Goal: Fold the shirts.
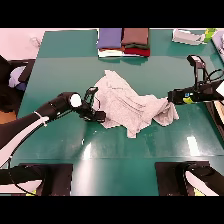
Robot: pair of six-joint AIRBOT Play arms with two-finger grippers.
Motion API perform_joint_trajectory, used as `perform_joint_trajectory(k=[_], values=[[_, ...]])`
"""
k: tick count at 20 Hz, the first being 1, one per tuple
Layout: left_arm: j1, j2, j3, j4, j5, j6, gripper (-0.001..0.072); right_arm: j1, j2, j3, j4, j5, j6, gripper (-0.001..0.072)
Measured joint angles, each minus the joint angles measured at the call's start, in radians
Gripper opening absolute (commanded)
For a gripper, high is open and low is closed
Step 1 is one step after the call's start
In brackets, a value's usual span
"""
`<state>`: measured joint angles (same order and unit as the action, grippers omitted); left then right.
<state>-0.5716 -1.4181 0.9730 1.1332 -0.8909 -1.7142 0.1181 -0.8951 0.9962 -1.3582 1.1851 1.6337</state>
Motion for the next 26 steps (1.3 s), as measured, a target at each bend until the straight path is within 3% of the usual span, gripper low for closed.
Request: perform_joint_trajectory(k=[2, 3, 4, 11, 19, 26], values=[[-0.005, -0.009, -0.004, -0.039, 0.036, -0.003, 0.0477, 0.0, 0.0, 0.0, 0.003, 0.0, 0.0, 0.0013], [-0.006, -0.013, -0.006, -0.055, 0.058, -0.004, 0.0211, 0.0, 0.0, 0.0, 0.003, 0.0, 0.0, 0.0013], [-0.007, -0.017, -0.009, -0.059, 0.074, -0.004, 0.0034, 0.0, 0.0, 0.0, 0.004, 0.0, 0.0, 0.0013], [0.045, 0.11, 0.08, -0.045, 0.059, 0.05, 0.002, -0.009, 0.065, 0.052, 0.004, -0.053, 0.0, 0.0013], [0.213, 0.539, 0.554, 0.117, -0.01, 0.111, 0.002, -0.105, 0.196, 0.453, 0.003, -0.054, -0.004, 0.0013], [0.235, 0.636, 0.864, 0.173, -0.051, 0.18, 0.0019, -0.196, 0.235, 0.705, 0.008, 0.087, -0.004, 0.0012]])
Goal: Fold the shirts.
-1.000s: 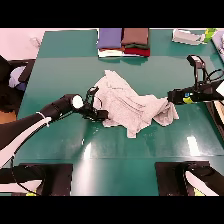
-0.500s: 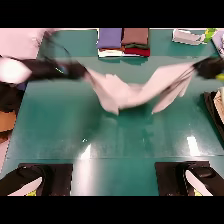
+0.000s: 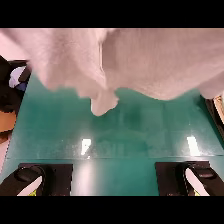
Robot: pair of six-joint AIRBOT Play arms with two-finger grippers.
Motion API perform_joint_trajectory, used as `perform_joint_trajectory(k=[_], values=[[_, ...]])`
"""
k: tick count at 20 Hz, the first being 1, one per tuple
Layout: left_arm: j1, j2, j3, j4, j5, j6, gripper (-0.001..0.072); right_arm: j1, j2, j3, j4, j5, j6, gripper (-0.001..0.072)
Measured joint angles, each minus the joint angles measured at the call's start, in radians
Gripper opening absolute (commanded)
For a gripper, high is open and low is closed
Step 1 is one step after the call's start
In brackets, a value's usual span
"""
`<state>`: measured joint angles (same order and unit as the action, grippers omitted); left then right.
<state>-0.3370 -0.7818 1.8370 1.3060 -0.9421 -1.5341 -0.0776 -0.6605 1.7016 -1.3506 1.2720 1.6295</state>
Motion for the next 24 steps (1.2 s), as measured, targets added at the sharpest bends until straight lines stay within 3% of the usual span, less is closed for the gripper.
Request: perform_joint_trajectory(k=[4, 8, 11, 15, 16, 17, 18, 19, 24], values=[[0.002, -0.058, 0.036, 0.056, -0.07, 0.016, 0.0019, -0.005, -0.039, 0.041, -0.003, 0.143, 0.017, 0.0012], [0.002, -0.23, 0.029, 0.156, -0.232, 0.021, 0.002, 0.052, -0.125, -0.055, -0.01, 0.222, 0.044, 0.0013], [0.002, -0.403, -0.044, 0.203, -0.307, 0.022, 0.0021, 0.107, -0.238, -0.201, -0.013, 0.191, 0.052, 0.0013], [0.01, -0.636, -0.161, 0.227, -0.263, 0.023, 0.0022, 0.158, -0.422, -0.371, -0.012, 0.032, 0.056, 0.0014], [0.018, -0.686, -0.176, 0.227, -0.249, 0.022, 0.0055, 0.167, -0.47, -0.392, -0.009, -0.008, 0.056, 0.0016], [0.028, -0.732, -0.187, 0.225, -0.233, 0.022, 0.0336, 0.177, -0.521, -0.405, -0.009, -0.042, 0.056, 0.011], [0.042, -0.768, -0.195, 0.212, -0.224, 0.022, 0.0582, 0.185, -0.562, -0.406, -0.008, -0.068, 0.056, 0.0347], [0.056, -0.794, -0.201, 0.199, -0.222, 0.023, 0.0531, 0.192, -0.605, -0.397, -0.005, -0.09, 0.053, 0.042], [0.15, -0.806, -0.206, 0.135, -0.299, 0.023, 0.0503, 0.186, -0.692, -0.296, -0.007, -0.099, 0.028, 0.042]])
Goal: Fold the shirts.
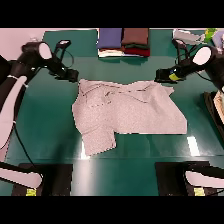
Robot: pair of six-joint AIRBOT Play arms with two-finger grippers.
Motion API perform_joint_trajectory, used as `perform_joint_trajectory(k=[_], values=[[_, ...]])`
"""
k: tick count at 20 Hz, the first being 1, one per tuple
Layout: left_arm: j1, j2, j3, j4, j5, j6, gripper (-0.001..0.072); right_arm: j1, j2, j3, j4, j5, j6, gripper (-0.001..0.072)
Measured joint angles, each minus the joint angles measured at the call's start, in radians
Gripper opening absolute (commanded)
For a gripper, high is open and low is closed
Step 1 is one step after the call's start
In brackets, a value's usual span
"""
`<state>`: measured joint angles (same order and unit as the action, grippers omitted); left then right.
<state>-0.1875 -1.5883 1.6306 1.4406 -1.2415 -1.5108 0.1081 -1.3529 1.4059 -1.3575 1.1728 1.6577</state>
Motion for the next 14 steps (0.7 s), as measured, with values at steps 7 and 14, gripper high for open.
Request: perform_joint_trajectory(k=[7, 14], values=[[0.051, 0.263, -0.335, -0.039, -0.056, -0.027, 0.0503, -0.203, 0.2, -0.225, -0.09, 0.095, -0.053, 0.0586], [0.056, 0.455, -0.75, -0.092, 0.026, -0.078, 0.0502, -0.508, 0.332, -0.566, -0.103, 0.132, -0.108, 0.0576]])
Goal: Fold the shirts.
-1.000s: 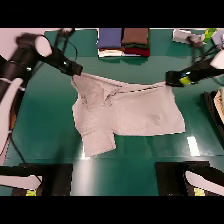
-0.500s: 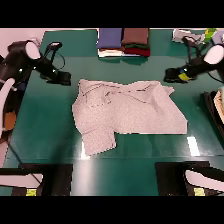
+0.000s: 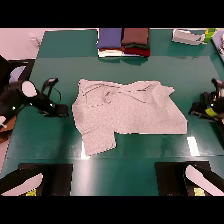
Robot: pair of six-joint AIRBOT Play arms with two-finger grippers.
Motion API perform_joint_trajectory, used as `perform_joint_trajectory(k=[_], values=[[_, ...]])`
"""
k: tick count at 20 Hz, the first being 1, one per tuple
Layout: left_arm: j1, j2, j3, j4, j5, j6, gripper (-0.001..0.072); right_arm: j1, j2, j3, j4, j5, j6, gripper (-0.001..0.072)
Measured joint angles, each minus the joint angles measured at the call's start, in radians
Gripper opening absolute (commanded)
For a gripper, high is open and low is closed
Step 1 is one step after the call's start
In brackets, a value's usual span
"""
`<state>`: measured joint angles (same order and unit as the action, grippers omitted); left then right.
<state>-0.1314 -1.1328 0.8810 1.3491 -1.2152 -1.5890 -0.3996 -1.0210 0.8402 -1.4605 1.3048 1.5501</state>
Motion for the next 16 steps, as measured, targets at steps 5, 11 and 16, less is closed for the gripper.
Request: perform_joint_trajectory(k=[5, 11, 16], values=[[0.0, 0.023, -0.069, -0.031, 0.045, -0.007, 0.0502, -0.016, -0.018, -0.131, 0.034, -0.051, -0.025, 0.0487], [0.0, 0.028, -0.084, -0.045, 0.06, -0.007, 0.0504, 0.094, -0.096, -0.164, 0.045, -0.092, -0.032, 0.0014], [0.0, 0.009, -0.085, -0.085, 0.101, -0.006, 0.0504, 0.142, -0.065, -0.174, 0.047, -0.142, -0.034, 0.0014]])
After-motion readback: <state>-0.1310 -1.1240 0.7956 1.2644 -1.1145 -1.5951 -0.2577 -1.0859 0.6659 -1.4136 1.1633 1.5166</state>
